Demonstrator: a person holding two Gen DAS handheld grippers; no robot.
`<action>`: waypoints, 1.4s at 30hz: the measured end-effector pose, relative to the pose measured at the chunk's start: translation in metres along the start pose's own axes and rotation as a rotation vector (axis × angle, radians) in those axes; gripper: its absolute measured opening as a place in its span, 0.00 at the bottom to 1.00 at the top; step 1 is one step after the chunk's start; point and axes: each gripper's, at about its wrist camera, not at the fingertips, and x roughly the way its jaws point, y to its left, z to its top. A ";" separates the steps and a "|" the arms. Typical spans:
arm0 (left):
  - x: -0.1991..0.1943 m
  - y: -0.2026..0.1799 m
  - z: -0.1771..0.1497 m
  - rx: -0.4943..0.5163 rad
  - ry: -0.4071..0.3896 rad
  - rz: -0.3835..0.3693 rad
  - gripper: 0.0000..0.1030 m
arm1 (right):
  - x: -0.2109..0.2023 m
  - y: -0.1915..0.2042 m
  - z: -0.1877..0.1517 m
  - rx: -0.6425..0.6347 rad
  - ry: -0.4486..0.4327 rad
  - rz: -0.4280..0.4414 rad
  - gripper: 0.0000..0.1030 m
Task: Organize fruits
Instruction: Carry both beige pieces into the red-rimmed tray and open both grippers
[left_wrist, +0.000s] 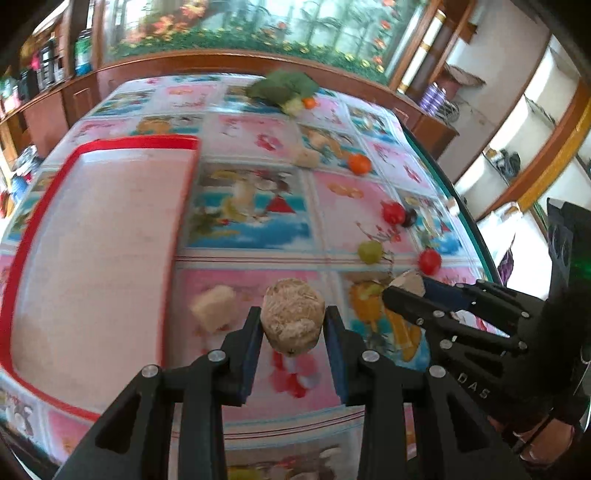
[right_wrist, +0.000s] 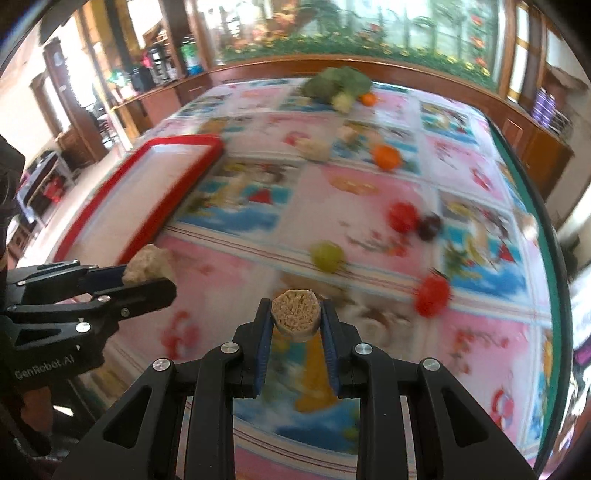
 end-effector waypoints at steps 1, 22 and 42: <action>-0.004 0.006 0.000 -0.012 -0.009 0.004 0.35 | 0.002 0.009 0.005 -0.016 -0.001 0.015 0.24; -0.010 0.151 0.042 -0.156 -0.056 0.217 0.35 | 0.064 0.135 0.101 -0.175 0.020 0.198 0.24; 0.057 0.215 0.100 -0.192 -0.001 0.309 0.35 | 0.170 0.157 0.164 -0.150 0.078 0.147 0.24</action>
